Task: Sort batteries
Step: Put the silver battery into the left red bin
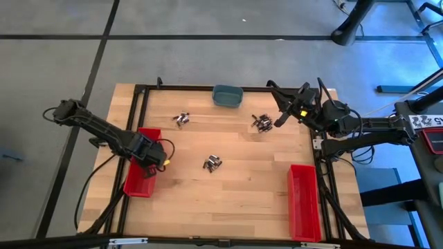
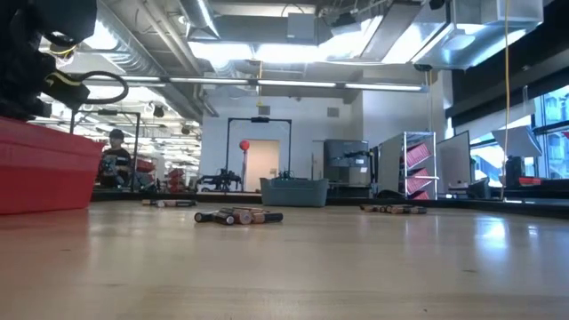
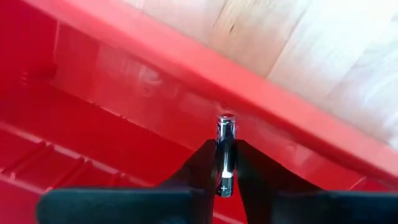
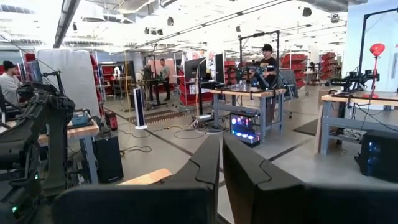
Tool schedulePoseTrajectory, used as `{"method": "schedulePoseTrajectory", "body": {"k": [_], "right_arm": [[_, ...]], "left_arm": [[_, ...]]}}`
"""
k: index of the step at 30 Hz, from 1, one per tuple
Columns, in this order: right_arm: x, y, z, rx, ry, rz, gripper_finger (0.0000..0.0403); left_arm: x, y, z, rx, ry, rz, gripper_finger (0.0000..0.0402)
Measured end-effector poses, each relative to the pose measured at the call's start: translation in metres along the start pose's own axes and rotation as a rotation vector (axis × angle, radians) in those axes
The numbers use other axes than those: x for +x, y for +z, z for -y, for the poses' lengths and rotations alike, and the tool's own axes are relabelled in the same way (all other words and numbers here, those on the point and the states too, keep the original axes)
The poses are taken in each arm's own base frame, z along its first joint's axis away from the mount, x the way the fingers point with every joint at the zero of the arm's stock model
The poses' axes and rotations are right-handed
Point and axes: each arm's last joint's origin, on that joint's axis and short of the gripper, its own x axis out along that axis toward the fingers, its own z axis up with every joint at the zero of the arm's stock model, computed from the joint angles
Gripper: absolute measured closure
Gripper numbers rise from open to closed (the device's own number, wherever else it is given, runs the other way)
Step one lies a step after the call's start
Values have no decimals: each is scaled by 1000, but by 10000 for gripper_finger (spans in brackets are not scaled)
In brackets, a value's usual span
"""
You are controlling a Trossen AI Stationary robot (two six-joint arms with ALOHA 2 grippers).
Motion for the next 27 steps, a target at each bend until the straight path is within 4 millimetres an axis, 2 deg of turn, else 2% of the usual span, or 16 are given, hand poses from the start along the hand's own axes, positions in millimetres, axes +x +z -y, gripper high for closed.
{"method": "schedulePoseTrajectory", "body": {"k": [5, 9, 12, 18, 22, 24, 27], "right_arm": [[0, 0, 0, 1, 0, 0, 379], [0, 0, 0, 1, 0, 0, 379], [0, 0, 0, 0, 0, -1, 379], [0, 0, 0, 0, 0, -1, 379], [0, 0, 0, 0, 0, -1, 379], [0, 0, 0, 0, 0, -1, 379], [0, 0, 0, -1, 0, -3, 379]], "left_arm": [[-2, 1, 1, 9, -24, 6, 290], [-15, 2, 3, 21, -33, 10, 252], [-33, 5, 1, 0, -38, 2, 238], [-89, 12, -11, -159, -66, 24, 234], [-122, 33, -17, -379, -165, 247, 234], [-130, 50, -22, -499, -234, 385, 234], [-136, 80, -28, -555, -343, 566, 234]]}}
